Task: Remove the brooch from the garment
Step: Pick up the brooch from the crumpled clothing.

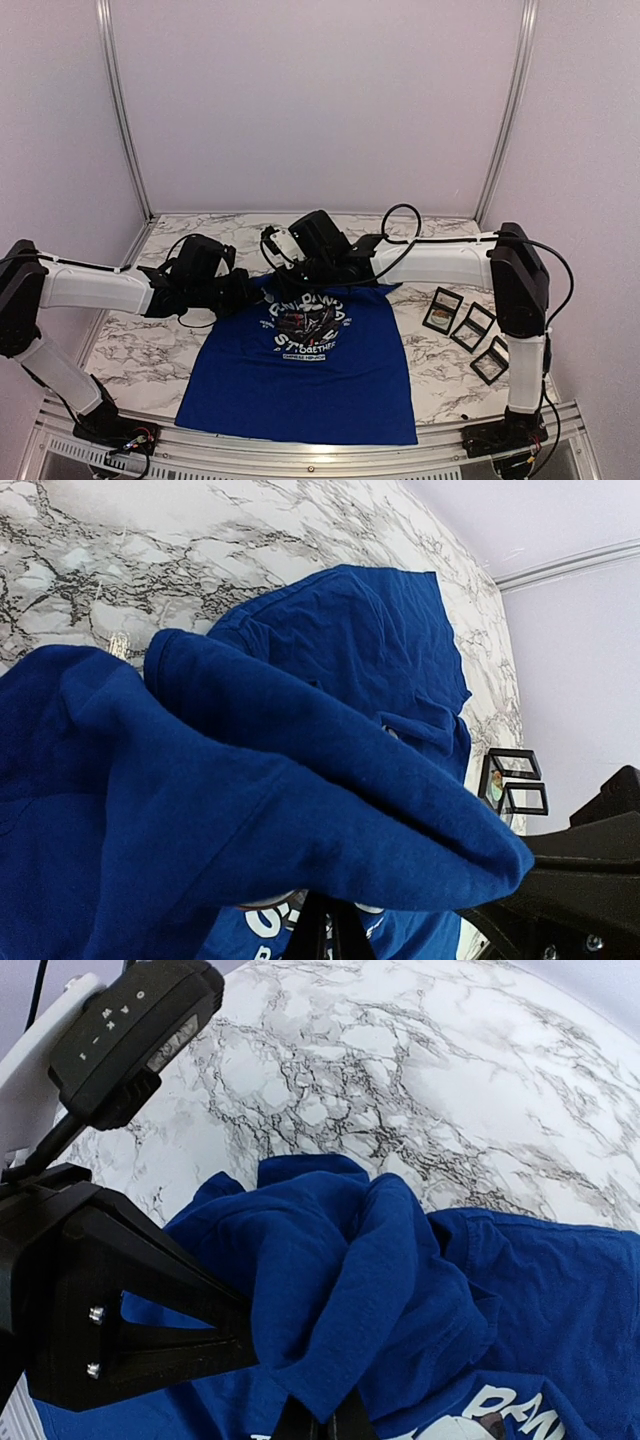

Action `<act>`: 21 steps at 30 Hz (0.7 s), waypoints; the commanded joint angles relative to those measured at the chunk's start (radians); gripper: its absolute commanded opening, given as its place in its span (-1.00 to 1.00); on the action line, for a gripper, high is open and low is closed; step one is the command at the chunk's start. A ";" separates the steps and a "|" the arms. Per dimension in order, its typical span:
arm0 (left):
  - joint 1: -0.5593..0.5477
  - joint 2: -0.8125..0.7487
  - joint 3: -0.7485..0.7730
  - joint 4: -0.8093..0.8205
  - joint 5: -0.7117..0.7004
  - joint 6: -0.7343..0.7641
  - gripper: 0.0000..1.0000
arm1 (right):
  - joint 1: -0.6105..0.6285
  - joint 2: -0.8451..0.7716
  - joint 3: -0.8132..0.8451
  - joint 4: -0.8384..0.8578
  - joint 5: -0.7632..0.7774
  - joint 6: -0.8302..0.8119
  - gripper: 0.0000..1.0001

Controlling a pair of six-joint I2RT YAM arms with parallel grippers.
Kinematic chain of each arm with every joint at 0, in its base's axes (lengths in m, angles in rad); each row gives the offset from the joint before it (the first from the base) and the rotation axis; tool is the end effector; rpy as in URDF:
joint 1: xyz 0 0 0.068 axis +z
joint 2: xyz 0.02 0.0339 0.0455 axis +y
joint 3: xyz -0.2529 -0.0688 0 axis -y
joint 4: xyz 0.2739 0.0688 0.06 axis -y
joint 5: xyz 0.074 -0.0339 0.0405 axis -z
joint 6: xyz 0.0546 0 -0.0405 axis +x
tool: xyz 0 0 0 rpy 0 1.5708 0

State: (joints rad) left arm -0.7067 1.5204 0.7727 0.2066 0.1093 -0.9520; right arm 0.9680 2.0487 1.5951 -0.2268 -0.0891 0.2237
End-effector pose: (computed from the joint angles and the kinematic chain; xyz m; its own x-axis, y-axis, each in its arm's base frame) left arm 0.2690 -0.2375 0.1578 -0.8109 -0.3723 -0.4514 0.0966 0.6757 -0.7308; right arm 0.2843 0.4217 0.1912 -0.5385 -0.3927 -0.7455 -0.7592 0.6100 0.2270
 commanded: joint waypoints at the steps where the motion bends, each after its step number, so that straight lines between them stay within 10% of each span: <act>1: 0.009 -0.041 0.020 -0.039 0.026 0.050 -1.00 | 0.007 -0.024 0.006 -0.011 0.031 -0.002 -1.00; 21: 0.027 -0.105 -0.072 0.101 0.257 0.116 -1.00 | -0.058 0.028 0.060 -0.071 0.034 0.038 -1.00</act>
State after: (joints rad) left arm -0.6834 1.4425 0.7231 0.2539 0.2905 -0.8551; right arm 0.9287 2.0571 1.6180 -0.2737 -0.0605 0.2413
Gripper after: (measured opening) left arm 0.012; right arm 0.006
